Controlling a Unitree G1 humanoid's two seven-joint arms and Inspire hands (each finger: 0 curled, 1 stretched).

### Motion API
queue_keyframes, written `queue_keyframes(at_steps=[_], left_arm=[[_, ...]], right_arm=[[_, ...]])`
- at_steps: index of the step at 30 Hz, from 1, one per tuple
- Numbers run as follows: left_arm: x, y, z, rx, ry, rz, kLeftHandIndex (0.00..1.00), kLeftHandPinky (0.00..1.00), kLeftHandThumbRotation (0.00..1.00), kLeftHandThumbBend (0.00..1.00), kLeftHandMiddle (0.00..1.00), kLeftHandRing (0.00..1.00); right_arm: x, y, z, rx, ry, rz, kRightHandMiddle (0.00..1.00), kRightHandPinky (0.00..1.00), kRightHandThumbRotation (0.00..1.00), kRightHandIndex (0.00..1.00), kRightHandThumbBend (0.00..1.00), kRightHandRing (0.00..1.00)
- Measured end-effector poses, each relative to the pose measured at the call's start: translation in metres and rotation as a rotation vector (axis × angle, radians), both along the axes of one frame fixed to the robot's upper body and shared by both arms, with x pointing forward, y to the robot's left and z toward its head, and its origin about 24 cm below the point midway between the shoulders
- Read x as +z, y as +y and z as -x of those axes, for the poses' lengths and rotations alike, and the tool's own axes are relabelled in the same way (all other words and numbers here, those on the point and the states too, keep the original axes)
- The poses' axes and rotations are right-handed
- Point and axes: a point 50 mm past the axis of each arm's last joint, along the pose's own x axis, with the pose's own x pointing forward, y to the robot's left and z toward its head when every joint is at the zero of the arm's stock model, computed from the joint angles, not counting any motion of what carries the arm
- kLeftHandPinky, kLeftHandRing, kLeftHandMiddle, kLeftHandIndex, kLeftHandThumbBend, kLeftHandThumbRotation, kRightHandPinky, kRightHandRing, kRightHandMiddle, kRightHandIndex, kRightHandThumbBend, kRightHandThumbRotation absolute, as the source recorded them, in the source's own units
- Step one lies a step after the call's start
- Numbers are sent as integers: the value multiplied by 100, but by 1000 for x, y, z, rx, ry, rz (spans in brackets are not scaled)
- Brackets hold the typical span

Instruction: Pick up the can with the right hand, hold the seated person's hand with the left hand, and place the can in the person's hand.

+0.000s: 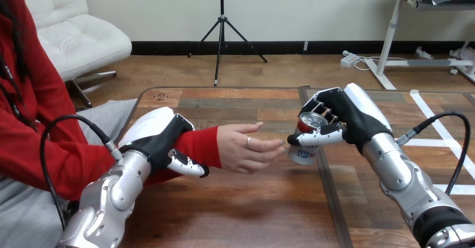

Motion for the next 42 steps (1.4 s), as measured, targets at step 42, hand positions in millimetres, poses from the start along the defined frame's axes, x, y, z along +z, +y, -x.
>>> queue_keyframes(at_steps=[42], left_arm=[[-1, -5, 0, -13, 11, 13, 33, 14, 0, 61, 29, 20]], right_arm=[[-8, 31, 1, 73, 28, -48, 39, 29, 0, 45, 69, 33]])
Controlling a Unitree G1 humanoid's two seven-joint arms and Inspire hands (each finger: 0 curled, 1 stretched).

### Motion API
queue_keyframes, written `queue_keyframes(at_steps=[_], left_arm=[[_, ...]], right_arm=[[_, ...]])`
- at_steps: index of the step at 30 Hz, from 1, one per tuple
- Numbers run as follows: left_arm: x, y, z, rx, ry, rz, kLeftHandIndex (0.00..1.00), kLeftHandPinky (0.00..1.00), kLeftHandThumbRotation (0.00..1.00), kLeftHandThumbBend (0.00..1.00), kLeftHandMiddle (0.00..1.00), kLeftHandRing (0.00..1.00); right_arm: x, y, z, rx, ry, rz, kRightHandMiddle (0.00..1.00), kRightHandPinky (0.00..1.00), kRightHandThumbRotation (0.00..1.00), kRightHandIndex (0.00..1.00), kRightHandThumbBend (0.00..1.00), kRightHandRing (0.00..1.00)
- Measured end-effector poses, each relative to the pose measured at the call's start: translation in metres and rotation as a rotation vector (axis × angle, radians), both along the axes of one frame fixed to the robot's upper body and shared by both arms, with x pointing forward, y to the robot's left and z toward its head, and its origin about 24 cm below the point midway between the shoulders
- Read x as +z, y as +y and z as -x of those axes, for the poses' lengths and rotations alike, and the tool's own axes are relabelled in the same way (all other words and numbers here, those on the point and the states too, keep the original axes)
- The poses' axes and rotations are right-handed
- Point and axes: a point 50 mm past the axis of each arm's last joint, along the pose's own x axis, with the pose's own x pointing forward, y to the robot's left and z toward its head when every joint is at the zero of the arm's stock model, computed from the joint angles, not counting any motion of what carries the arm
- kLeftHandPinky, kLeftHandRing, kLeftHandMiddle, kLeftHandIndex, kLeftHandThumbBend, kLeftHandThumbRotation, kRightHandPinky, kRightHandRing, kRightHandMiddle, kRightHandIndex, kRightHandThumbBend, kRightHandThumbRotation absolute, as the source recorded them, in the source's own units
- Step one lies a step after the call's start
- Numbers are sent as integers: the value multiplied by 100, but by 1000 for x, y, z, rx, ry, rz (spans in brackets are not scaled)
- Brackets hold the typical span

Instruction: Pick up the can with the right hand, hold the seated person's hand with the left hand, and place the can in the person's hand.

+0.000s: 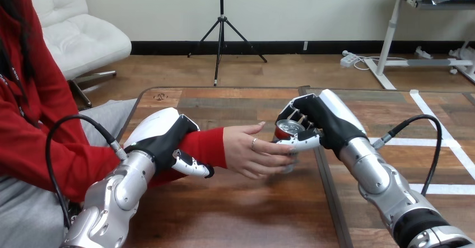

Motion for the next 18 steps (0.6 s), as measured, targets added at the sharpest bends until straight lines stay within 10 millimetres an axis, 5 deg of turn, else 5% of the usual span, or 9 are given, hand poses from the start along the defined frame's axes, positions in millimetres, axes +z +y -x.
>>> queue_keyframes(at_steps=[18], left_arm=[[0, -1, 0, -3, 4, 2, 33, 15, 0, 62, 30, 21]], right_arm=[[0, 9, 0, 26, 3, -16, 41, 30, 0, 44, 67, 34]])
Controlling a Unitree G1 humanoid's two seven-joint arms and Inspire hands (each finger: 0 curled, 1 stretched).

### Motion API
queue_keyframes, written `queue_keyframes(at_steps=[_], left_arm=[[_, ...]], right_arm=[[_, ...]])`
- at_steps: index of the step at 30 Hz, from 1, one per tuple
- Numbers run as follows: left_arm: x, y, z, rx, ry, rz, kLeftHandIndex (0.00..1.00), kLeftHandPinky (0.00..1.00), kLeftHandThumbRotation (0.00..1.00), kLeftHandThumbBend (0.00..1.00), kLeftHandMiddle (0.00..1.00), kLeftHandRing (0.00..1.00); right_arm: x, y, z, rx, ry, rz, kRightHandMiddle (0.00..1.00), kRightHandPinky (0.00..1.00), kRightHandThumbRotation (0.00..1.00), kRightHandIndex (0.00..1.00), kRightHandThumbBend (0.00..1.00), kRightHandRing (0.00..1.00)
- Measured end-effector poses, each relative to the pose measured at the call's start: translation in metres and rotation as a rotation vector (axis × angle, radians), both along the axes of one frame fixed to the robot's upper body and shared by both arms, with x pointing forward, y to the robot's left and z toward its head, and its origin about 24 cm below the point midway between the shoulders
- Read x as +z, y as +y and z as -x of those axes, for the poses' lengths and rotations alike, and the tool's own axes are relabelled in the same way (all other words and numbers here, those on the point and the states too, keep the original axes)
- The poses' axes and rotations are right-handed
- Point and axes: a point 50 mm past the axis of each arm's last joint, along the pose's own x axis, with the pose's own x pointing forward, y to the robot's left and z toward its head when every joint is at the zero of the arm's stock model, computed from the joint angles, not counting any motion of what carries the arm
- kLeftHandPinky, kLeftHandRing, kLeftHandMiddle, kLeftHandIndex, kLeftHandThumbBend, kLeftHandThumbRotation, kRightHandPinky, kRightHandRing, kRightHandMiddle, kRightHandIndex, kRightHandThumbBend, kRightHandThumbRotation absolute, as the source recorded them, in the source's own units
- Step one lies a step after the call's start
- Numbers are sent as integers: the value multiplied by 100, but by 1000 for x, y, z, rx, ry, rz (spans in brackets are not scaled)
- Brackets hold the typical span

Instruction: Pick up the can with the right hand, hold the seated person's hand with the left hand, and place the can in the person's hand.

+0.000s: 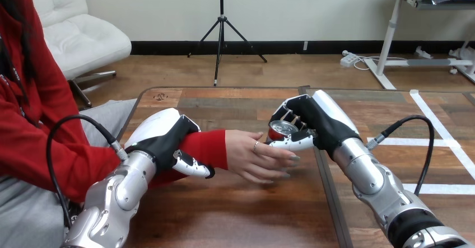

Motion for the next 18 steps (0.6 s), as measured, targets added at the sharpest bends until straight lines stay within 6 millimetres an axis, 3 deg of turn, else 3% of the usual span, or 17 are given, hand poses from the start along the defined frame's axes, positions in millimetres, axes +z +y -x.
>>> queue_keyframes(at_steps=[18], left_arm=[[0, -2, 0, -2, 1, 5, 34, 15, 0, 63, 31, 21]], right_arm=[[12, 6, -4, 38, -39, -5, 39, 29, 0, 43, 67, 33]])
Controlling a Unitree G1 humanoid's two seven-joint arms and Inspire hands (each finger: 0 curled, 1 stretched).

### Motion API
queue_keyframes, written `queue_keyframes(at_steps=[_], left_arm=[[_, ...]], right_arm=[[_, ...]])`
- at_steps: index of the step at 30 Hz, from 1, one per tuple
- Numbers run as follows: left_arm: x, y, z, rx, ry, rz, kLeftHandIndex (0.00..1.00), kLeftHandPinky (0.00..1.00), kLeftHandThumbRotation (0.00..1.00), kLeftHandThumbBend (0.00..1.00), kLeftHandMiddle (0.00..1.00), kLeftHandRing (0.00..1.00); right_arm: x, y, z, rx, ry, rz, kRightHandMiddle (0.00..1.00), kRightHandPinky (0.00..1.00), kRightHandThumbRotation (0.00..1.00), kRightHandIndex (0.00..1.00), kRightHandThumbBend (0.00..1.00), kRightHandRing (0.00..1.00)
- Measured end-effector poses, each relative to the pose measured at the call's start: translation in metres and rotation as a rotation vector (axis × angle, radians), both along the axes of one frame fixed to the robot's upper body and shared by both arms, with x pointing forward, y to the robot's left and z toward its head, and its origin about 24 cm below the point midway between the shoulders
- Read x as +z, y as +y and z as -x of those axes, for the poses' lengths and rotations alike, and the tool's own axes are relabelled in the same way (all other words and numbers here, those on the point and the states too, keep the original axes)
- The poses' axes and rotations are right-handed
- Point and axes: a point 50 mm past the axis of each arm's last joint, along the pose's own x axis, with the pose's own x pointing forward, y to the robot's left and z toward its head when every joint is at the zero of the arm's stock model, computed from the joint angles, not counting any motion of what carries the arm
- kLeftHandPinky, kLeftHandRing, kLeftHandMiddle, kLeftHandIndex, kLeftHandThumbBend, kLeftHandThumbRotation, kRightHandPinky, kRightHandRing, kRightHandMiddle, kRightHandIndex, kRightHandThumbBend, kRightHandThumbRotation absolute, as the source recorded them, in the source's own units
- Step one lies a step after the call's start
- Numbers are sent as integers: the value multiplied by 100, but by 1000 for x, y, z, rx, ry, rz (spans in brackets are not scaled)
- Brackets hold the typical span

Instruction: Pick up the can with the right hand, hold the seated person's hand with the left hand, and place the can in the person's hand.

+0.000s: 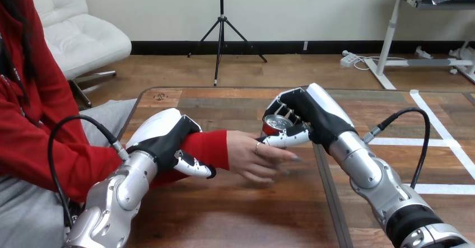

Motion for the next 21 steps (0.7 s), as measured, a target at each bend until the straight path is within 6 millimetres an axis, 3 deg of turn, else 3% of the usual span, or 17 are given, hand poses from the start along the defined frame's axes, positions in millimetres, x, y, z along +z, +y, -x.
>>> queue_keyframes(at_steps=[21], left_arm=[[0, 0, 0, 0, -1, 0, 35, 14, 0, 62, 30, 21]], right_arm=[[14, 3, -4, 19, -62, -2, 39, 28, 0, 44, 69, 33]])
